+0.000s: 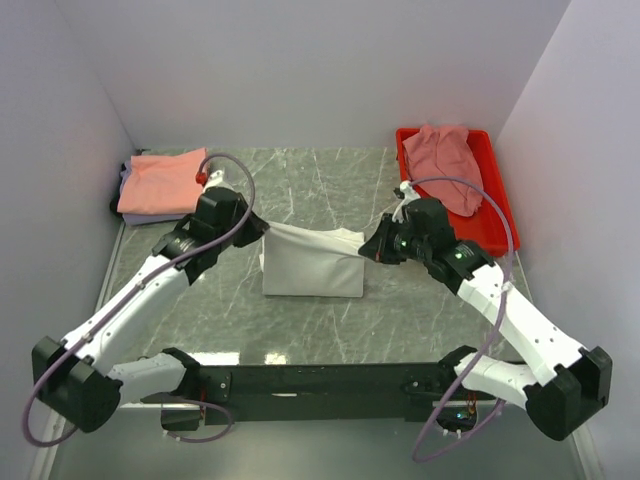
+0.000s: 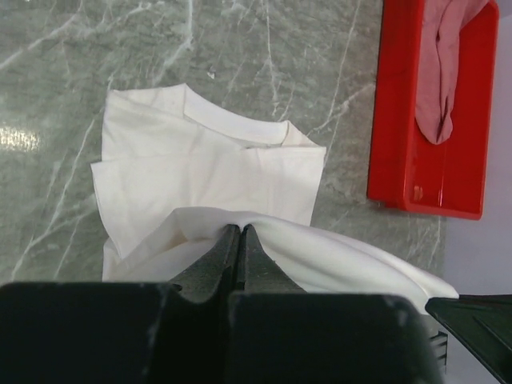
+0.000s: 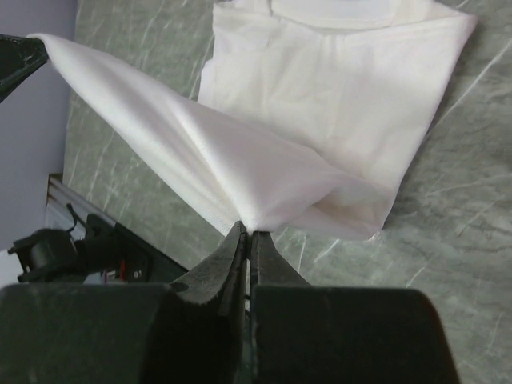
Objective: Fold and stack the t-shirts
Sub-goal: Fold the tshirt
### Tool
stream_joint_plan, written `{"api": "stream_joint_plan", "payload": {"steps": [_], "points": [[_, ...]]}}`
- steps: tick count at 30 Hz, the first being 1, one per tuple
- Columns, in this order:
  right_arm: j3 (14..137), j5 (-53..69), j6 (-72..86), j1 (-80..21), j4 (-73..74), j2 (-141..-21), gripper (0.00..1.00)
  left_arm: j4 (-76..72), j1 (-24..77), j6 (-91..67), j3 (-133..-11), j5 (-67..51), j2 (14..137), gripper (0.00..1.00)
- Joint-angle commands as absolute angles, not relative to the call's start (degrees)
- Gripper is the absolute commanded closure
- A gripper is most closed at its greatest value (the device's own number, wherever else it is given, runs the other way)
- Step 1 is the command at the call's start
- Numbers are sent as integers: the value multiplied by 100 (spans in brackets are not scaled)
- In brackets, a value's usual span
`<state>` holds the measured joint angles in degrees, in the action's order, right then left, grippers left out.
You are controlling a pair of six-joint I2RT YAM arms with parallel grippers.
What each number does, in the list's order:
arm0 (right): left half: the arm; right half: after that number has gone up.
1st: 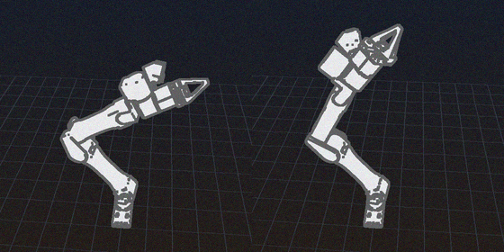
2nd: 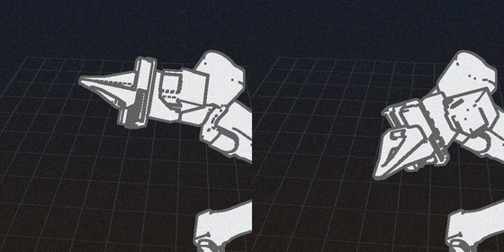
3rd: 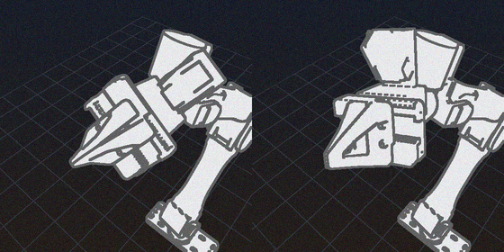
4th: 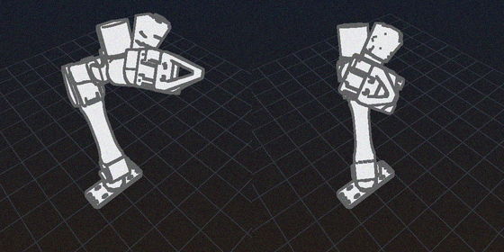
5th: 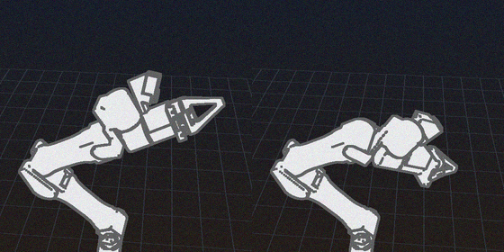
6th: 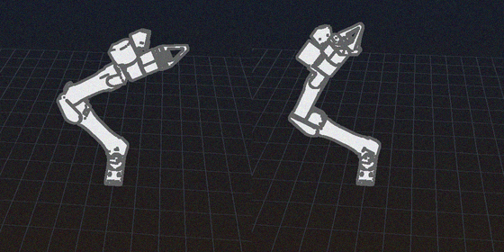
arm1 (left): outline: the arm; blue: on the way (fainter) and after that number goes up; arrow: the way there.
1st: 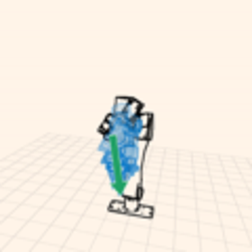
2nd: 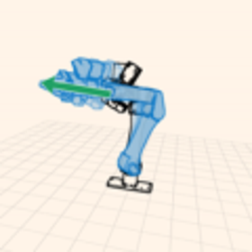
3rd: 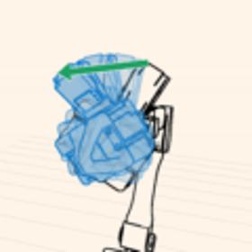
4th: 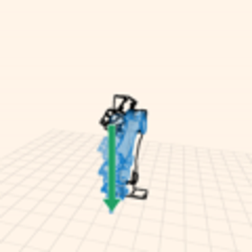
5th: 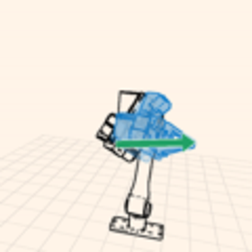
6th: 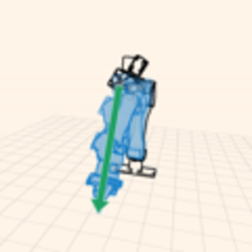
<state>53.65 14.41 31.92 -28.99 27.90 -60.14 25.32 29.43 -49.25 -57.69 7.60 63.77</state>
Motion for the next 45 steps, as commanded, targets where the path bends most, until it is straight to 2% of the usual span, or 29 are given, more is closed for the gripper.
{"api": "stream_joint_plan", "payload": {"steps": [1, 6, 16, 27, 35, 36, 37, 39, 40, 41, 42, 45], "points": [[5678, 958, 3120, -2690, 2637, -6300, 100, 2119, 2593, -4623, -6091, 915, 6644, 99], [5844, 984, 3120, -2488, 2488, -6741, 100, 1907, 2338, -4553, -6345, 378, 7215, 100], [6126, 1195, 3076, -2092, 2180, -7856, 100, 1758, 2101, -4438, -6767, 317, 8261, 99], [6969, 1362, 3094, -1899, 2074, -9376, 100, 1872, 1872, -4351, -7540, 79, 9720, 100], [7505, 1135, 3164, -1828, 2180, -10054, 99, 1986, 1802, -4236, -8094, -79, 10502, 99], [7575, 1047, 3173, -1819, 2206, -10176, 94, 2021, 1802, -4254, -8156, -79, 10564, 94], [7776, 994, 3164, -1776, 2258, -10247, 81, 2117, 1802, -4237, -8226, -70, 10660, 83], [8032, 984, 3112, -1740, 2478, -10414, 63, 2197, 1793, -4219, -8419, -105, 10722, 71], [8190, 1019, 3050, -1758, 2522, -10424, 34, 2267, 1793, -4210, -8472, -105, 10705, 53], [8226, 1089, 3032, -1758, 2505, -10415, 24, 2302, 1793, -4210, -8534, -123, 10670, 46], [8209, 1212, 3032, -1749, 2461, -10267, 20, 2303, 1784, -4219, -8525, -132, 10618, 42], [7920, 1467, 3032, -1775, 2207, -9864, 18, 2119, 1793, -4245, -8263, -359, 10240, 18]]}}
